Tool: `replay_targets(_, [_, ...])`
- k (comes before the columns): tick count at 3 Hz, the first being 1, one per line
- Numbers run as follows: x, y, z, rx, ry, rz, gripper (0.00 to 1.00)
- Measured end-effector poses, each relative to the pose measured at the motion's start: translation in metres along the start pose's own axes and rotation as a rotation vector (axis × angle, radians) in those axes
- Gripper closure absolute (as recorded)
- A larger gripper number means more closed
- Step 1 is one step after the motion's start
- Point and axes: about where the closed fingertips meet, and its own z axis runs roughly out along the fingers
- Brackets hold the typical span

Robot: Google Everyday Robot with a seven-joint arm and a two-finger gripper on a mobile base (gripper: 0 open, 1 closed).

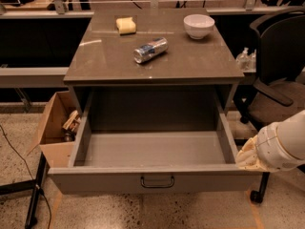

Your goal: Close top drawer

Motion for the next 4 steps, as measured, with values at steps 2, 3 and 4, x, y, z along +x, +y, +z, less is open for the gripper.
replay_targets(2, [-0.006, 0.019, 0.017, -0.021, -0.011, -0.016, 1.00])
replay_targets(3, [-0.017, 0.043, 0.046, -0.056, -0.040, -0.039, 1.00])
replay_targets(4, [-0.024, 0.053, 0.061, -0.064, -0.058, -0.060, 1.00])
